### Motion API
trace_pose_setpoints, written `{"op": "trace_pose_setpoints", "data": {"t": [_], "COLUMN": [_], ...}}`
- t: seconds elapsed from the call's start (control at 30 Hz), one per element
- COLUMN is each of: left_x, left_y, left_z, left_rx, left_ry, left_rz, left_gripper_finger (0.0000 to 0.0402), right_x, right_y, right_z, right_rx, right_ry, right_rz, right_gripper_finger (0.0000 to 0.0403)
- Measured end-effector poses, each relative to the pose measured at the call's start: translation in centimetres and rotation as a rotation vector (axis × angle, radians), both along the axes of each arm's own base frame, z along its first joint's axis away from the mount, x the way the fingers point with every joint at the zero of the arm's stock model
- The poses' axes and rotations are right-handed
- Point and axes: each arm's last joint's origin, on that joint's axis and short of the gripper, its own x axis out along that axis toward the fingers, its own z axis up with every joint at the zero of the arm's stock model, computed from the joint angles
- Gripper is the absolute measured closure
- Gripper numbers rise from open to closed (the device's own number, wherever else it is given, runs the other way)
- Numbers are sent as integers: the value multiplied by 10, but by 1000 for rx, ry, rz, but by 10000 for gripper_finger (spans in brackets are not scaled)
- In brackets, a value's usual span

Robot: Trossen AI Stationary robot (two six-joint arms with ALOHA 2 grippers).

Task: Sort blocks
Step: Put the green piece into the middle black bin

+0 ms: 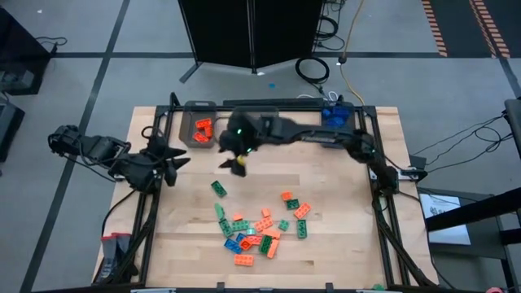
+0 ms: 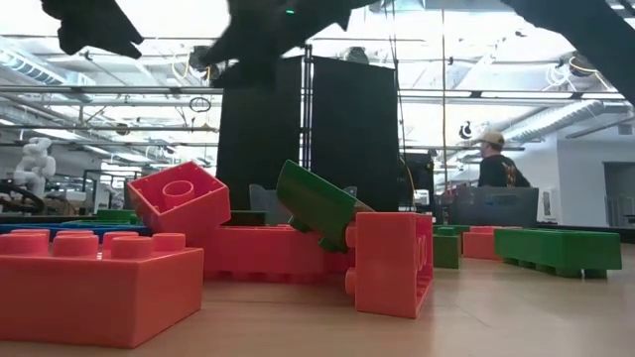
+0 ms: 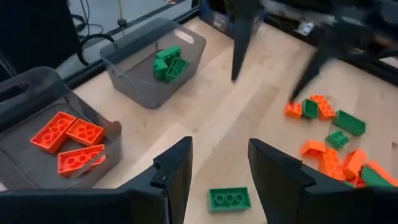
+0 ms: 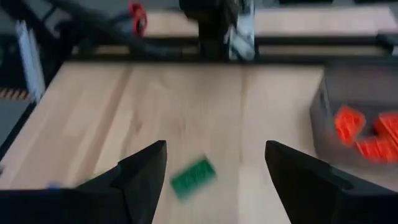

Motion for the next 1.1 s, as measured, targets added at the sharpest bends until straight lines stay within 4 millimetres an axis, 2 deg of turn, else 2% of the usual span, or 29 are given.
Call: {"op": "trace_pose_setpoints", "data": {"t": [0.1, 0.2, 0.47, 0.53, 0.7, 0.83, 1.1], "left_x": [4, 6, 11, 11, 11, 11, 11], "left_y": [-1, -2, -4, -4, -4, -4, -4], "left_z": [-5, -10, -14, -14, -14, -14, -14], "left_rx": [33, 59, 86, 86, 85, 85, 85], "left_ry": [62, 126, 183, 182, 180, 180, 181], "left_rz": [9, 9, 11, 11, 10, 10, 9], "left_gripper_finger": [241, 241, 241, 241, 241, 241, 241], "right_x": [22, 38, 54, 55, 56, 56, 58], "right_y": [20, 39, 73, 81, 92, 90, 89], "right_z": [-22, -56, -123, -133, -142, -146, -165], "right_rx": [7, 9, -33, -69, -82, -103, -64], "right_ry": [-57, -29, 89, 104, 108, 106, 140], "right_rz": [-4, -33, -202, -266, -326, -407, -443], "right_gripper_finger": [135, 135, 135, 135, 135, 135, 135]}}
